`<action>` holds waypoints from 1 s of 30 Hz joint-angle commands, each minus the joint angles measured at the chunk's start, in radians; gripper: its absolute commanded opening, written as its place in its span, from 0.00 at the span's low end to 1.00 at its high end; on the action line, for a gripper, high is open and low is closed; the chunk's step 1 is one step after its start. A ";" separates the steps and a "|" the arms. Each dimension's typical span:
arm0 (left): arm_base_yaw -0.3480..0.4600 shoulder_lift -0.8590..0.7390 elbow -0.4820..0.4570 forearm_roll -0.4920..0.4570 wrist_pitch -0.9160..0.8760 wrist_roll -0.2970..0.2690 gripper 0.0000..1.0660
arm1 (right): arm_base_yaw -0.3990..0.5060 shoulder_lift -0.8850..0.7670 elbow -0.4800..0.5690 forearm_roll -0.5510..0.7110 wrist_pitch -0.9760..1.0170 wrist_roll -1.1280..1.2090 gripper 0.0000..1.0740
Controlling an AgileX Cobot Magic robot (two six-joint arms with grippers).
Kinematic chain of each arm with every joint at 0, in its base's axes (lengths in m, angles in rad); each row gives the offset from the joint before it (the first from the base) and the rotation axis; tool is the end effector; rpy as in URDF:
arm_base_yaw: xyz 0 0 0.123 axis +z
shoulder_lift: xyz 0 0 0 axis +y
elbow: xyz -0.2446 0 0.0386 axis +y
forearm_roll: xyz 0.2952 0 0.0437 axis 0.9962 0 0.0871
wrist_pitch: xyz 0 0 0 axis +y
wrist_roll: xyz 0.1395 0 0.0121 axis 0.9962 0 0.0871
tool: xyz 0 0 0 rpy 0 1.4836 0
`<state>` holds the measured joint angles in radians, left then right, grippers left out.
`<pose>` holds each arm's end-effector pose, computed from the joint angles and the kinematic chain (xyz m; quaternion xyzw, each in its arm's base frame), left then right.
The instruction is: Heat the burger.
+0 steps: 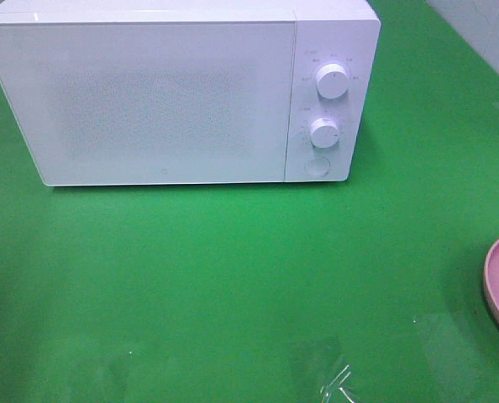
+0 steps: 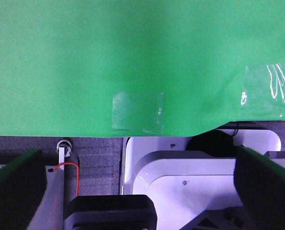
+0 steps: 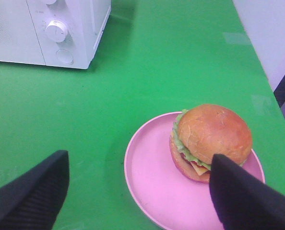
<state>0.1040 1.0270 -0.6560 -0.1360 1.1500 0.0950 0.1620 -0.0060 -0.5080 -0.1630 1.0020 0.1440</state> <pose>0.2174 0.0053 0.1484 -0.0279 0.9952 -0.0567 0.0743 0.1203 0.0003 0.2899 -0.0062 0.8309 0.0034 0.5563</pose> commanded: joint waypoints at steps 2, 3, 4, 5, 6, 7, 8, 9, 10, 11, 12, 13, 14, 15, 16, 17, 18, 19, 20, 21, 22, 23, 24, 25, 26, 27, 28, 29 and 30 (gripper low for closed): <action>0.000 -0.151 0.047 0.018 -0.019 0.011 0.92 | -0.006 -0.023 0.002 0.004 -0.001 -0.010 0.71; 0.000 -0.151 0.047 0.018 -0.019 0.011 0.92 | -0.006 -0.023 0.002 0.004 -0.001 -0.010 0.71; 0.000 -0.190 0.058 0.026 -0.033 0.013 0.92 | -0.006 -0.023 0.002 0.004 -0.001 -0.010 0.71; 0.000 -0.190 0.058 0.026 -0.033 0.013 0.92 | -0.006 -0.023 0.002 0.004 -0.001 -0.010 0.71; 0.000 -0.265 0.082 0.039 -0.054 0.025 0.92 | -0.006 -0.023 0.002 0.004 -0.001 -0.010 0.71; 0.000 -0.353 0.111 0.048 -0.071 0.036 0.92 | -0.006 -0.023 0.002 0.004 -0.001 -0.010 0.71; 0.000 -0.353 0.111 0.048 -0.071 0.036 0.92 | -0.006 -0.023 0.002 0.004 -0.001 -0.010 0.71; 0.000 -0.443 0.150 0.048 -0.109 0.036 0.92 | -0.006 -0.023 0.002 0.004 -0.001 -0.010 0.71; 0.000 -0.443 0.150 0.048 -0.109 0.036 0.92 | -0.006 -0.023 0.002 0.004 -0.001 -0.010 0.71; 0.000 -0.509 0.151 0.048 -0.106 0.033 0.92 | -0.006 -0.023 0.002 0.004 -0.001 -0.010 0.71; 0.000 -0.509 0.151 0.048 -0.106 0.033 0.92 | -0.006 -0.023 0.002 0.004 -0.001 -0.010 0.71; 0.000 -0.546 0.152 0.048 -0.106 0.033 0.92 | -0.006 -0.023 0.002 0.004 -0.001 -0.010 0.71; 0.000 -0.603 0.152 0.048 -0.106 0.033 0.92 | -0.006 -0.023 0.002 0.004 -0.001 -0.010 0.71; 0.000 -0.603 0.152 0.048 -0.106 0.033 0.92 | -0.006 -0.023 0.002 0.004 -0.001 -0.010 0.71; 0.000 -0.650 0.152 0.048 -0.106 0.033 0.92 | -0.006 -0.023 0.002 0.004 -0.001 -0.010 0.71; 0.000 -0.650 0.152 0.048 -0.106 0.033 0.92 | -0.006 -0.023 0.002 0.004 -0.001 -0.010 0.71; 0.000 -0.701 0.152 0.047 -0.106 0.032 0.92 | -0.006 -0.023 0.002 0.004 -0.001 -0.010 0.71; 0.000 -0.701 0.152 0.047 -0.106 0.032 0.92 | -0.006 -0.023 0.002 0.004 -0.001 -0.010 0.71; 0.000 -0.739 0.152 0.046 -0.106 0.031 0.92 | -0.006 -0.023 0.002 0.004 -0.001 -0.010 0.71; 0.000 -0.739 0.152 0.046 -0.106 0.031 0.92 | -0.006 -0.023 0.002 0.004 -0.001 -0.010 0.71; 0.000 -0.759 0.152 0.045 -0.106 0.028 0.92 | -0.006 -0.023 0.002 0.004 -0.001 -0.010 0.71; 0.000 -0.795 0.152 0.044 -0.106 0.027 0.92 | -0.006 -0.023 0.002 0.004 -0.001 -0.010 0.71; 0.000 -0.795 0.152 0.044 -0.106 0.027 0.92 | -0.006 -0.023 0.002 0.004 -0.001 -0.010 0.71; 0.000 -0.835 0.152 0.043 -0.107 0.025 0.92 | -0.006 -0.023 0.002 0.004 -0.001 -0.010 0.71; 0.000 -0.835 0.152 0.043 -0.107 0.025 0.92 | -0.006 -0.023 0.002 0.004 -0.001 -0.010 0.71; 0.000 -0.878 0.152 0.042 -0.107 0.025 0.92 | -0.006 -0.023 0.002 0.004 -0.001 -0.010 0.71; 0.000 -0.878 0.152 0.042 -0.107 0.025 0.92 | -0.006 -0.023 0.002 0.004 -0.001 -0.010 0.71; 0.000 -0.933 0.152 0.040 -0.107 0.025 0.92 | -0.006 -0.023 0.002 0.004 -0.001 -0.010 0.71; 0.000 -0.933 0.152 0.040 -0.107 0.025 0.92 | -0.006 -0.023 0.002 0.004 -0.001 -0.010 0.71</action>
<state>0.1040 0.1370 -0.5080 -0.0860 1.0560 0.1240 0.1620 -0.0060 -0.5080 -0.1630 1.0020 0.1440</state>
